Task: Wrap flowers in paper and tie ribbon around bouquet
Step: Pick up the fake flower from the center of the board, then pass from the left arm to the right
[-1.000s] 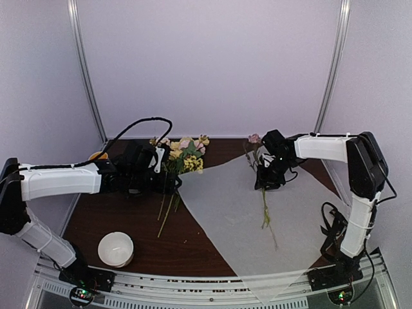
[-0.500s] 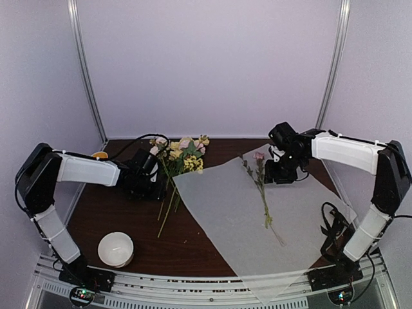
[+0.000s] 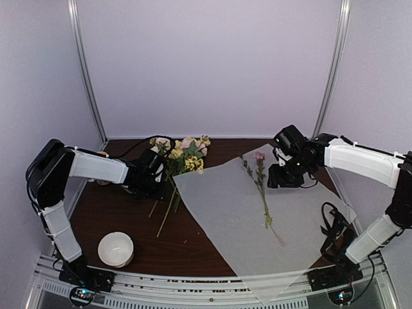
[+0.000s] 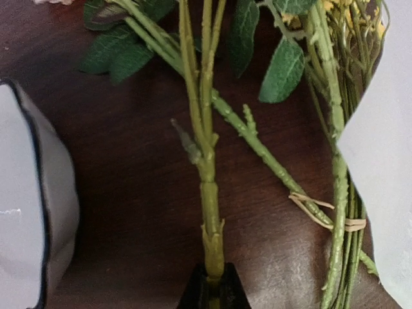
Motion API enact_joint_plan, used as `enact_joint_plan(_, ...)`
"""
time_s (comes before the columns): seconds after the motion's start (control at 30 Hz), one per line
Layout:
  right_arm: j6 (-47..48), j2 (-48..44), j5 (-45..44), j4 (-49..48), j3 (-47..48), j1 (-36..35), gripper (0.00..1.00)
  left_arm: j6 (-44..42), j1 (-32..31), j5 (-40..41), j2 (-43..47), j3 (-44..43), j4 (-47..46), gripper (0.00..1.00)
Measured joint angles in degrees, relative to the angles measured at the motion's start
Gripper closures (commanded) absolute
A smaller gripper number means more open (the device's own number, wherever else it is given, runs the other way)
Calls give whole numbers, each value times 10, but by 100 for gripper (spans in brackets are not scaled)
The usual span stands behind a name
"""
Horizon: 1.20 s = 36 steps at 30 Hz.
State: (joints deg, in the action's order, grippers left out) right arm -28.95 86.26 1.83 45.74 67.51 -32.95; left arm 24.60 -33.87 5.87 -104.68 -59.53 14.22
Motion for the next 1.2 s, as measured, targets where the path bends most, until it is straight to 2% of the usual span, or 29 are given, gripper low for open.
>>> enact_joint_plan(0.1, 0, -32, -6, -1, 0, -3, 47, 4, 1, 25, 47, 25, -4, 100)
enact_joint_plan(0.3, 10, -101, -4, -28, 0, -37, 47, -1, 1, 89, 217, 61, -17, 100)
enact_joint_plan(0.43, 34, -138, 61, -100, -3, -85, 44, -26, -9, 98, 332, 90, -78, 100)
enact_joint_plan(0.57, 27, -163, 169, -249, -19, -127, 42, -57, -54, 14, 411, 144, -207, 100)
enact_joint_plan(0.63, 16, -162, 197, -315, -19, -144, 35, -63, -90, -32, 430, 175, -275, 100)
enact_joint_plan(0.77, -2, -131, 223, -423, 2, -176, 17, -70, -168, -111, 421, 188, -364, 100)
enact_joint_plan(0.93, -15, -80, 224, -494, 40, -196, 15, -59, -200, -176, 386, 184, -438, 100)
enact_joint_plan(1.03, -18, -68, 214, -511, 54, -200, 25, -54, -217, -200, 356, 168, -455, 100)
enact_joint_plan(1.07, -19, -67, 213, -516, 55, -201, 33, -53, -223, -204, 349, 165, -458, 100)
enact_joint_plan(1.1, -24, -67, 212, -522, 55, -201, 43, -51, -230, -211, 338, 158, -459, 100)
enact_joint_plan(1.2, -28, -67, 211, -531, 56, -201, 87, -48, -238, -221, 323, 150, -462, 100)
